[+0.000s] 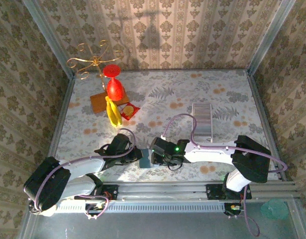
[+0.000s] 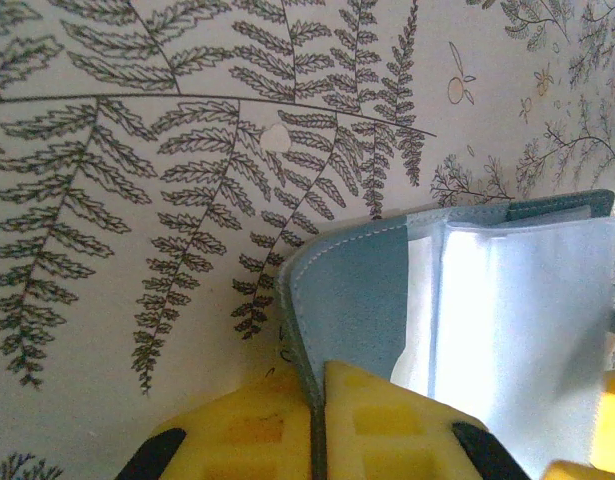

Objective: Put the credit cards into the card holder

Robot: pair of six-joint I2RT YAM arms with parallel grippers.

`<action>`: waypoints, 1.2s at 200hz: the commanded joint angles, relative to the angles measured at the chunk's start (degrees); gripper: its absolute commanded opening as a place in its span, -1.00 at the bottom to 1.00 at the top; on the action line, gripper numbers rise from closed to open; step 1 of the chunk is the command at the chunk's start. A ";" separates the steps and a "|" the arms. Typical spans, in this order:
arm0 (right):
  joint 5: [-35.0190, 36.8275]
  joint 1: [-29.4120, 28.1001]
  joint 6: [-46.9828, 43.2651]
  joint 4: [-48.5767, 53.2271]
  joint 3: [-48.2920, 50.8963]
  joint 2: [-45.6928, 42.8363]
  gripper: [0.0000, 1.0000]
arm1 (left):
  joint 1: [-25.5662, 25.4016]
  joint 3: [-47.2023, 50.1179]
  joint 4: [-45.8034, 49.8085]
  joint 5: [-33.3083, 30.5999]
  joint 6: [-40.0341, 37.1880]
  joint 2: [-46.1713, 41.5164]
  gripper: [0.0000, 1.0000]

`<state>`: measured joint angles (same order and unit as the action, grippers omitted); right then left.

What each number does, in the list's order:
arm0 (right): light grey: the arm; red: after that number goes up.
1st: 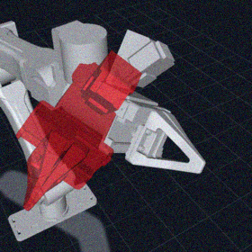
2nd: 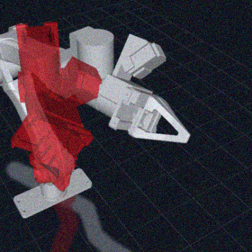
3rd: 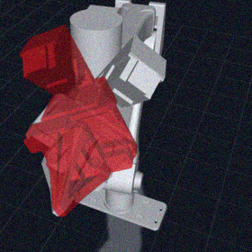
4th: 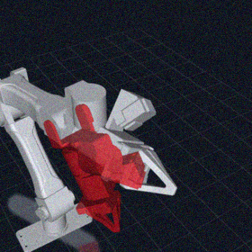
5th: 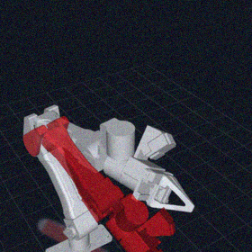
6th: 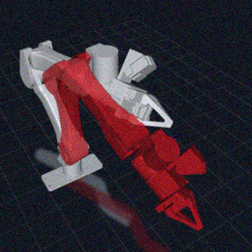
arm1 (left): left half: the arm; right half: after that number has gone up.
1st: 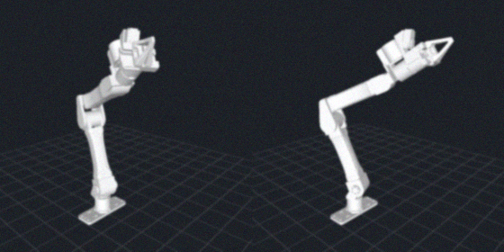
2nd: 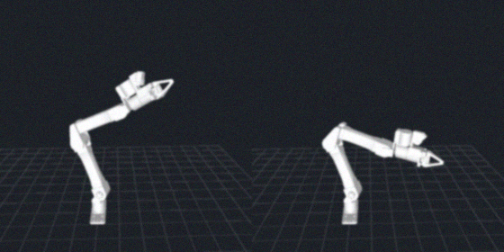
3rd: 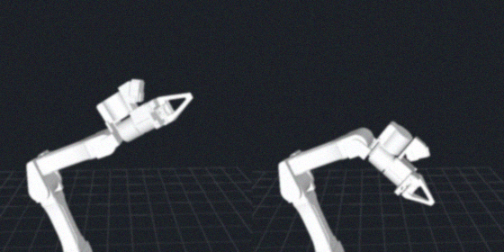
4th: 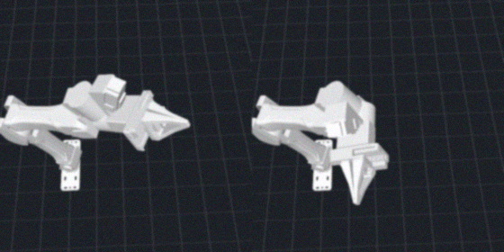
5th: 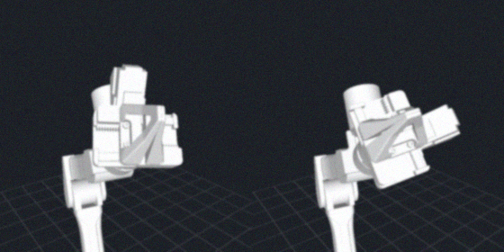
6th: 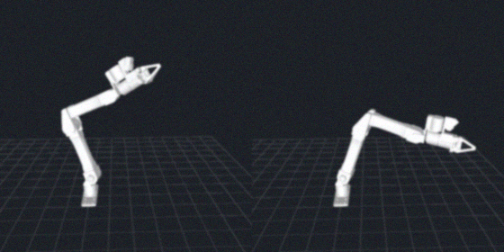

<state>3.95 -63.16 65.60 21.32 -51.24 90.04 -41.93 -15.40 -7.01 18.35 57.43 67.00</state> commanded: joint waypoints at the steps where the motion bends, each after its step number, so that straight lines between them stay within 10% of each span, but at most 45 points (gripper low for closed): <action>1: 2.44 -0.67 -1.16 2.09 -1.82 -0.92 0.04 | -0.35 0.81 2.87 -0.79 0.23 0.14 -0.81; 240: 8.44 -2.50 -1.00 12.38 -6.01 -0.40 -0.08 | -0.81 -0.30 3.00 -0.77 -0.30 1.89 -0.83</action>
<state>8.60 -65.19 64.03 28.40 -56.21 90.48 -42.35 -15.49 -7.18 18.11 57.43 67.53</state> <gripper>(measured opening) 0.439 0.088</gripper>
